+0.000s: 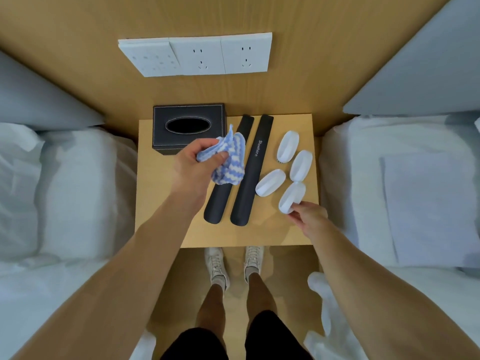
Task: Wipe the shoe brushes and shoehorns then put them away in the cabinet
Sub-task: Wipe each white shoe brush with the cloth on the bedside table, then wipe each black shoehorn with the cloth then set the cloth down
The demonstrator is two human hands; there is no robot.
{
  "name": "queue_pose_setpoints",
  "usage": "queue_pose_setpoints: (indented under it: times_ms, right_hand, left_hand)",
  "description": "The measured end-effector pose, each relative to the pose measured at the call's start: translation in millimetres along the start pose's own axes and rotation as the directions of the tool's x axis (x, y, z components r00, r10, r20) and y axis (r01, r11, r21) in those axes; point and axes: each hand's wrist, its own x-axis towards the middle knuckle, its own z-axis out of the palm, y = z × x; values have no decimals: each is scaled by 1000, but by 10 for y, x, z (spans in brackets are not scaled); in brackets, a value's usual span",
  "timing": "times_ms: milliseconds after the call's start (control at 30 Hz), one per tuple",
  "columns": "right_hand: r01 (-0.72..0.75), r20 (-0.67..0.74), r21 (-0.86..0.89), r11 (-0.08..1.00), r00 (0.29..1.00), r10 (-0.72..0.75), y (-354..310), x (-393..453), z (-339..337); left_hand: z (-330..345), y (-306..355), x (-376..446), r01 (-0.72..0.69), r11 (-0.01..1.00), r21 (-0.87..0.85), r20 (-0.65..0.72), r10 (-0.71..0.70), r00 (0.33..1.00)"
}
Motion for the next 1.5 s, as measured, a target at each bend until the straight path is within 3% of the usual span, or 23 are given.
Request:
queue_pose_setpoints:
  times_ms: [267, 500, 633, 733, 833, 1100, 1500]
  right_hand:
    - [58, -102, -184, 981, 992, -78, 95, 169, 33]
    - [60, -302, -558, 828, 914, -271, 246, 30, 132]
    - [267, -151, -681, 682, 860, -488, 438, -229, 464]
    - [347, -13, -726, 594, 856, -516, 500, -373, 837]
    - [344, 35, -761, 551, 868, -495, 535, -341, 1138]
    - [155, -181, -724, 672, 898, -402, 667, -45, 1436]
    - [116, -217, -732, 671, 894, -391, 686, -50, 1488]
  left_hand:
    - [-129, -144, -9, 11, 999, 43, -69, -8, 998]
    - [-404, -122, -17, -7, 999, 38, -123, 12, 992]
    - [-589, -140, -22, -14, 1000, -8, -126, 13, 992]
    - [-749, -187, -27, -8, 999, -41, -128, 2, 992]
    - [-916, -255, -39, -11, 999, -50, -133, 5, 991]
    - [-1275, -492, -56, -14, 999, -31, -139, 10, 990]
    - [-1352, -547, -31, 12, 999, -32, -93, -15, 996]
